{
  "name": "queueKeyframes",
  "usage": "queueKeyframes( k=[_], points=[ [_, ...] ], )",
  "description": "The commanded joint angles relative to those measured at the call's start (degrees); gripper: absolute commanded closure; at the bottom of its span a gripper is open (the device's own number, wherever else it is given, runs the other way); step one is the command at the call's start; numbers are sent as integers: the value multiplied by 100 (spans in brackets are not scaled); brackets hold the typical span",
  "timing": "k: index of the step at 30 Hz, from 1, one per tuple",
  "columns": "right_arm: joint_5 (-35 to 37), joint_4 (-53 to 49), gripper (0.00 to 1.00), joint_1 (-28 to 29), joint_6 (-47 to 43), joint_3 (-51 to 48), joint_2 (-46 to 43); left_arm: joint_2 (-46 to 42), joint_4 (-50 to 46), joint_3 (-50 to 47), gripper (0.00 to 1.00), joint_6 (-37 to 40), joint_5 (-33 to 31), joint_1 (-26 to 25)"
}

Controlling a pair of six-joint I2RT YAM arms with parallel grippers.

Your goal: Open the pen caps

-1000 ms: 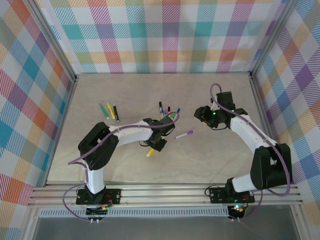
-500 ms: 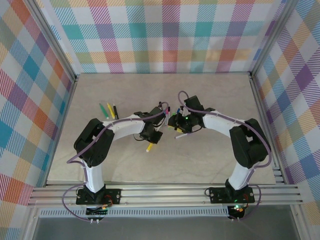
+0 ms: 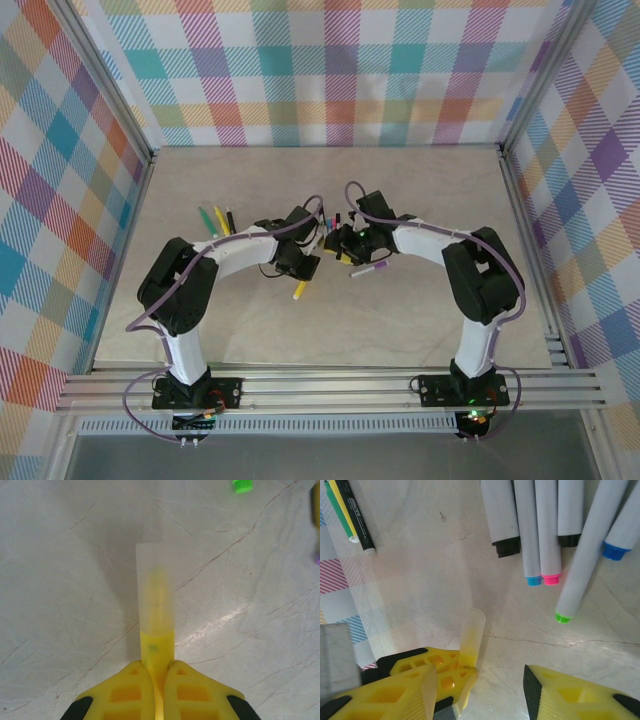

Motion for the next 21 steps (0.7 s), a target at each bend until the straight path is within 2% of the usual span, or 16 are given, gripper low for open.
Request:
queueKeyframes(
  k=[1,10,21],
  points=[
    [-182,133,50,90,114,153,149,-290,134,-64,100,84,275,77],
    [-279,231,50,234,153,369,375,-431,248,-64,100,-3,694,121],
    [-279,166,51,391,167,585,625,-468,170,110,100,-12,819,125]
  ],
)
